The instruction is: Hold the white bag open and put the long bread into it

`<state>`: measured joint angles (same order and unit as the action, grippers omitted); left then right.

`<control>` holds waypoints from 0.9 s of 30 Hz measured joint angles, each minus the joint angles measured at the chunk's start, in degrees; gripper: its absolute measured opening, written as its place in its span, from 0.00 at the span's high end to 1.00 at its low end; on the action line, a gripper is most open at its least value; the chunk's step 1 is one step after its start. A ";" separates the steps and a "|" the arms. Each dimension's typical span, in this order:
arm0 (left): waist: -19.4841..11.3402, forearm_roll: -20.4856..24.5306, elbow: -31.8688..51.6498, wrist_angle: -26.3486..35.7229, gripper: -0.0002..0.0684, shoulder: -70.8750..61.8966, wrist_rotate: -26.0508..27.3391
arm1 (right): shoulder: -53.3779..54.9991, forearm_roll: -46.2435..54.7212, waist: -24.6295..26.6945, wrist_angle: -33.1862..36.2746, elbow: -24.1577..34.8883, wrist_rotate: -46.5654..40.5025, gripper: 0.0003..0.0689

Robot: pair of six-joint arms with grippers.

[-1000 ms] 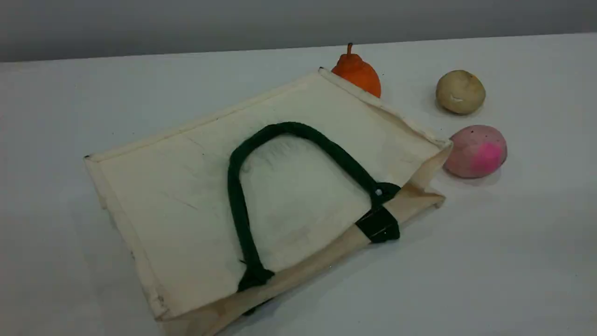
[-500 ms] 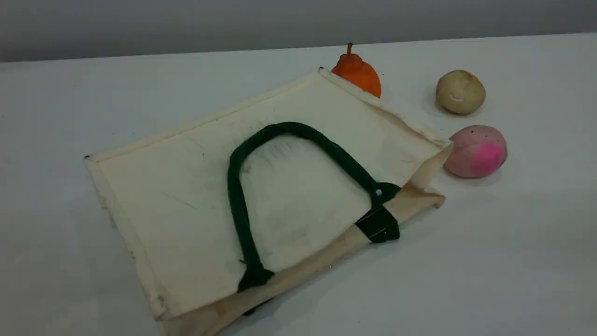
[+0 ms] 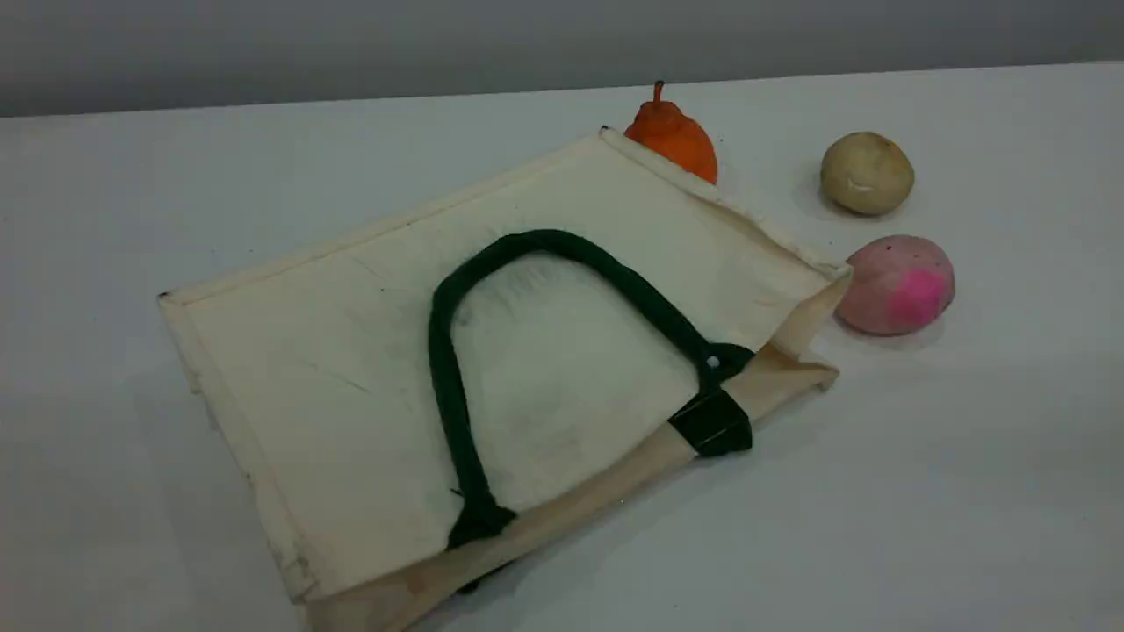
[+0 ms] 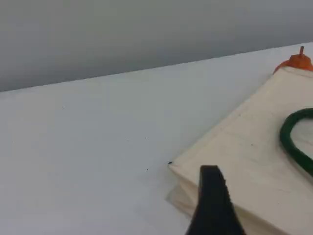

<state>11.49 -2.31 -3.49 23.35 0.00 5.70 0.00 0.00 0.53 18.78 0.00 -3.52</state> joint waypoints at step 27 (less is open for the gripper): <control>-10.29 0.82 3.49 -3.23 0.36 0.00 -0.05 | 0.00 0.00 0.00 0.00 0.00 0.00 0.44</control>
<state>1.21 -1.49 0.00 20.12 0.00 5.64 0.00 0.00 0.53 18.78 0.00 -3.52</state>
